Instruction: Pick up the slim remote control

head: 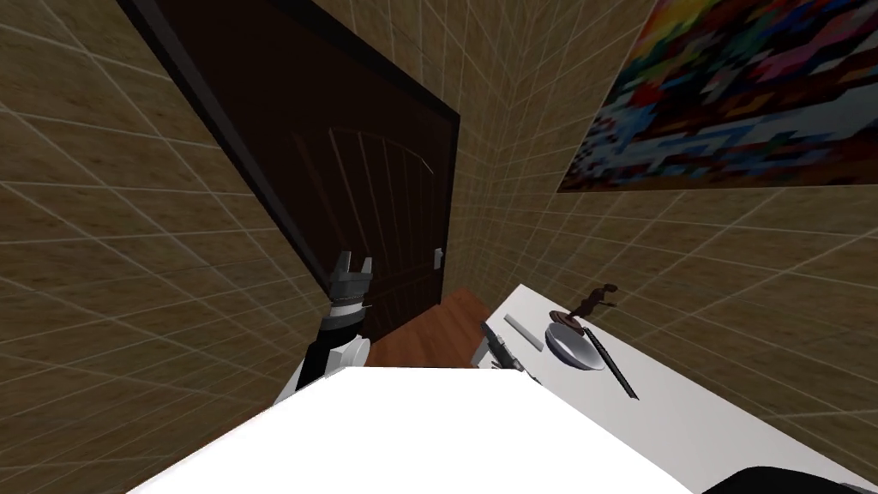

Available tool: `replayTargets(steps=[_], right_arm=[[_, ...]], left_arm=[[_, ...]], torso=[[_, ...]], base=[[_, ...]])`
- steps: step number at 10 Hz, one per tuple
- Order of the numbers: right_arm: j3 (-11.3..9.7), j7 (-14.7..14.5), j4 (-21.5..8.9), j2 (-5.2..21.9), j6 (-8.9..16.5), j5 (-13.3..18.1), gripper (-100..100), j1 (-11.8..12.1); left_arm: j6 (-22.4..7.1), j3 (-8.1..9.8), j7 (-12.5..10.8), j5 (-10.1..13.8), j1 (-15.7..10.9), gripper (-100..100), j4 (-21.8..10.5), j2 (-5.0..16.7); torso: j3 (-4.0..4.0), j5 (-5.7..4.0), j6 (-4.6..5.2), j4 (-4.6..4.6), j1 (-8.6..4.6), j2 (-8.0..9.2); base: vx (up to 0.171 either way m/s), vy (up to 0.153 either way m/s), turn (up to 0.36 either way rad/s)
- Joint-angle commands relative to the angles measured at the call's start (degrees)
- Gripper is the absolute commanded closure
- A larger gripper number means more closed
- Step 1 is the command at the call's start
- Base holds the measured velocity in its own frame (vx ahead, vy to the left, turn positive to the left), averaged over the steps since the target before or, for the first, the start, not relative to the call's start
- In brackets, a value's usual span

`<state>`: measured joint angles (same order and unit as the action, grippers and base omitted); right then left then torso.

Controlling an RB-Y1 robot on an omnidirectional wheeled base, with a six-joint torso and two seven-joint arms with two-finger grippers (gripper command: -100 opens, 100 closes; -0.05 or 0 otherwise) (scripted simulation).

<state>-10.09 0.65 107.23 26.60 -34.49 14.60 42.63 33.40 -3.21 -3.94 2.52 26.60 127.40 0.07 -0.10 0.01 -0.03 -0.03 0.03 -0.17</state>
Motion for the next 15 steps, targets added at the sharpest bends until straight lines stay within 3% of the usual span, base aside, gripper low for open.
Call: replayTargets(steps=[1, 3, 4, 5, 7, 10, 11, 13, 14, 15], right_arm=[[-1.97, -0.71, -2.86, 2.86, 0.41, 1.46, -100, 2.47], [-1.97, -0.71, -3.69, 3.59, 0.41, 1.46, -100, 2.47], [-3.11, -0.94, -5.32, 5.65, 0.95, 2.28, -100, 3.45], [-3.11, -0.94, -6.45, 5.65, 0.95, 2.28, -100, 3.45], [-5.41, -1.45, -10.43, 9.50, 2.24, 3.86, -100, 5.25], [-6.56, -1.73, -14.32, 11.77, 2.97, 4.62, -100, 6.08], [-7.69, -2.01, -16.37, 13.76, 3.75, 5.35, -100, 6.89], [-7.69, -2.01, -16.97, 13.76, 3.75, 5.35, -100, 6.89], [-8.80, -2.30, -19.45, 15.72, 4.57, 6.05, -100, 7.67], [-8.80, -2.30, -19.61, 15.72, 4.57, 6.05, -100, 7.67]], left_arm=[[0.00, 0.00, 0.00, 0.00, 0.00, 0, 0.00, 0.00], [0.00, 0.01, 0.00, 0.00, 0.01, 0, 0.00, 0.00], [0.00, 0.01, 0.00, 0.00, 0.01, 0, 0.00, 0.00], [0.00, 0.00, 0.00, 0.00, 0.00, 0, 0.00, 0.00], [0.00, 0.01, 0.00, 0.00, 0.01, 0, 0.00, 0.00], [0.00, 0.01, 0.00, 0.00, 0.01, 0, 0.00, 0.00], [0.00, 0.01, 0.00, 0.00, 0.01, 0, 0.00, 0.01], [0.00, 0.01, 0.00, 0.00, 0.01, 0, 0.00, 0.01], [0.00, 0.01, 0.00, 0.00, 0.01, 0, 0.00, 0.00], [0.00, 0.01, 0.00, 0.00, 0.00, 0, 0.00, 0.00]], torso=[[0.00, 0.00, 0.00, 0.00, 0.00, 0.00], [0.00, -0.01, 0.06, 0.00, -0.04, 0.00], [0.04, -0.01, 0.05, 0.02, -0.04, 0.08], [0.03, -0.01, 0.01, 0.02, -0.05, 0.06], [0.01, -0.01, 0.02, 0.01, -0.07, 0.02], [-0.04, -0.02, 0.03, -0.01, -0.11, -0.06], [-0.02, -0.02, 0.05, 0.00, -0.10, -0.02], [-0.02, -0.03, 0.05, 0.00, -0.11, -0.03], [0.03, -0.01, 0.08, 0.01, -0.05, 0.07], [0.02, 0.01, 0.02, 0.01, -0.03, 0.04]], base=[[0.069, 0.008, 0.315], [0.036, 0.001, 0.019], [0.035, 0.004, 0.213], [0.039, -0.003, 0.137], [0.068, -0.011, 0.279], [0.062, -0.017, 0.135], [0.062, -0.020, 0.255], [0.037, -0.015, 0.044], [0.043, 0.002, 0.240], [0.046, -0.019, 0.120]])
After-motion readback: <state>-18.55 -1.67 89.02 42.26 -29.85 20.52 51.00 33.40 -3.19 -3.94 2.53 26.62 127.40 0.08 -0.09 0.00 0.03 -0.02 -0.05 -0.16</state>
